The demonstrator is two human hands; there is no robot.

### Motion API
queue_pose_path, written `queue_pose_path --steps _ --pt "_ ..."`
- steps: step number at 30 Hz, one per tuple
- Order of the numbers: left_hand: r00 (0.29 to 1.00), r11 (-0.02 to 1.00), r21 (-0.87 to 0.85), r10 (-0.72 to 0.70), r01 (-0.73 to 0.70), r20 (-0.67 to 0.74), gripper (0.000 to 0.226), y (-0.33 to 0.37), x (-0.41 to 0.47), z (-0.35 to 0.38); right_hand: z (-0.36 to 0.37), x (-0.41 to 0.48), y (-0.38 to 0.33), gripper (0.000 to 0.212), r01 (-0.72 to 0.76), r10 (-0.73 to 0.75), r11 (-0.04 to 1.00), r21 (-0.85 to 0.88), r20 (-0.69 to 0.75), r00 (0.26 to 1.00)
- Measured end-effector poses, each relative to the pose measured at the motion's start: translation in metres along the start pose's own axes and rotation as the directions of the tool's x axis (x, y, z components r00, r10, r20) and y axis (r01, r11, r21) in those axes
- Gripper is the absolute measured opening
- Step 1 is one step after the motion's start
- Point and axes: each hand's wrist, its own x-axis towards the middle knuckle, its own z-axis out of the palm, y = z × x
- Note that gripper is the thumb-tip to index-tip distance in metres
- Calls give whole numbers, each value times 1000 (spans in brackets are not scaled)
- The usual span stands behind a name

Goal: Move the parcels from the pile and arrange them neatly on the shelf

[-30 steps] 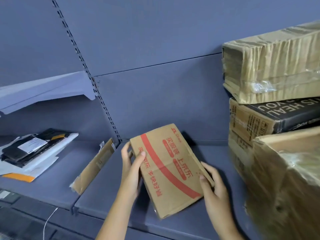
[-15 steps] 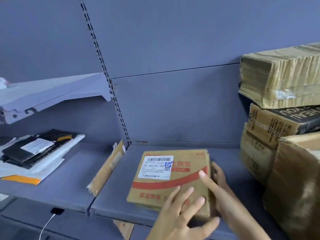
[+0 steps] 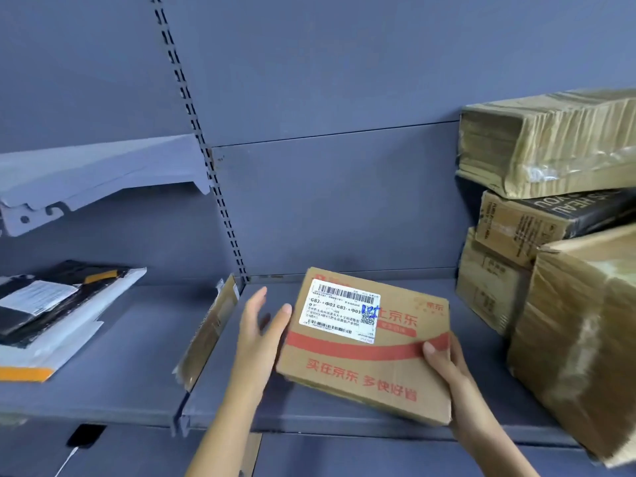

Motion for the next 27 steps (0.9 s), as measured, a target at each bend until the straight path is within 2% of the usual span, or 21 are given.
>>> queue_pose_path --steps 2,3,4,7,10,14,18,22,27 --pt "937 973 -80 -182 215 299 58 -7 4 -4 -1 -4 3 67 33 -31 999 -31 46 998" --pt "897 954 -111 -216 277 385 56 -14 1 -2 -2 -6 4 65 51 -49 998 -38 52 997" --pt "884 945 -135 -221 299 412 51 -22 -5 -1 -2 -7 5 65 63 -60 997 -43 52 997" --pt "910 920 -256 -190 295 368 42 -47 -20 -1 -3 -10 8 74 66 -62 995 -77 53 997" --pt "923 914 -295 -170 278 344 35 -58 -19 -3 -4 -8 10 76 67 -63 993 -94 44 997" --pt "933 918 -300 -160 261 323 30 -60 -18 -3 -2 -6 9 69 87 -84 993 -83 40 996" --pt "933 914 -308 -160 263 323 36 -57 -22 -3 0 -15 9 54 115 -112 989 -93 36 993" --pt "940 891 -359 -176 279 294 37 -56 -40 -5 0 -35 7 52 125 -124 989 -79 24 992" --pt "930 873 -394 -155 287 334 41 -53 -86 8 -24 -90 -5 47 156 -156 985 -72 7 988"
